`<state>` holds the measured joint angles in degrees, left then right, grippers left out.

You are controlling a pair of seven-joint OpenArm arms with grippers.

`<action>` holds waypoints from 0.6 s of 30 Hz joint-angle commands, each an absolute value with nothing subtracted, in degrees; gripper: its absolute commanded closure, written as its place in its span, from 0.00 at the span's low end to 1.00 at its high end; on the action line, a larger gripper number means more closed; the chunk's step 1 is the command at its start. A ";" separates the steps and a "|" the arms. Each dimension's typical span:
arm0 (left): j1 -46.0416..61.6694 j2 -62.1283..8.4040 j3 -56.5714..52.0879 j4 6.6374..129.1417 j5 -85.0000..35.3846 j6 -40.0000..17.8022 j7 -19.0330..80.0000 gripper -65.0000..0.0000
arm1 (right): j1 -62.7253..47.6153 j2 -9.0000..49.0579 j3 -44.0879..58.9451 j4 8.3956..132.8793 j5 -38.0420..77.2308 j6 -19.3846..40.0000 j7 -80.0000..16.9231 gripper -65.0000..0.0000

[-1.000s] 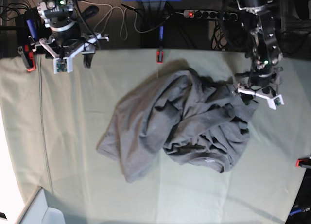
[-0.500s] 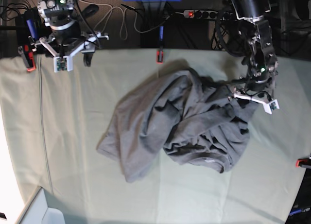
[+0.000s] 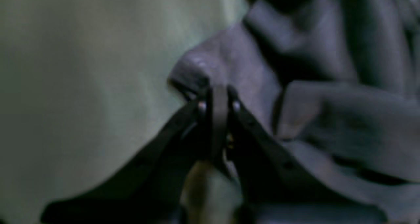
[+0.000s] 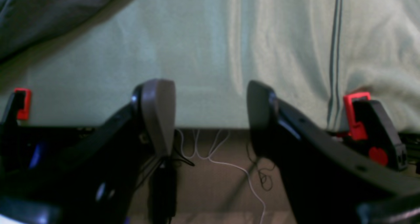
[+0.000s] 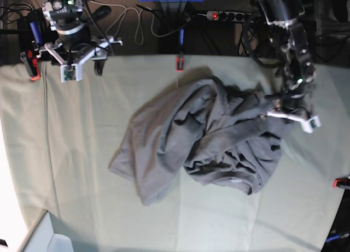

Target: Layout the t-shirt on the table in an organized manner, then fold the t-shirt properly

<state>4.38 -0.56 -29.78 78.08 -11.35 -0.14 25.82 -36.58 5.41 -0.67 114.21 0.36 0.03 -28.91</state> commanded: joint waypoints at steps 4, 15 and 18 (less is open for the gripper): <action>9.01 1.63 -37.93 91.12 -11.12 -0.22 24.66 1.00 | -35.12 6.29 -1.71 115.12 0.13 0.40 -27.74 0.46; 13.93 -1.45 -48.31 93.32 -21.32 -0.31 24.75 1.00 | -29.32 9.19 -14.02 114.24 0.13 0.40 -27.74 0.45; 14.37 -2.07 -48.48 91.65 -23.34 -0.31 24.75 1.00 | -25.10 9.27 -18.07 112.04 0.13 0.40 -27.74 0.45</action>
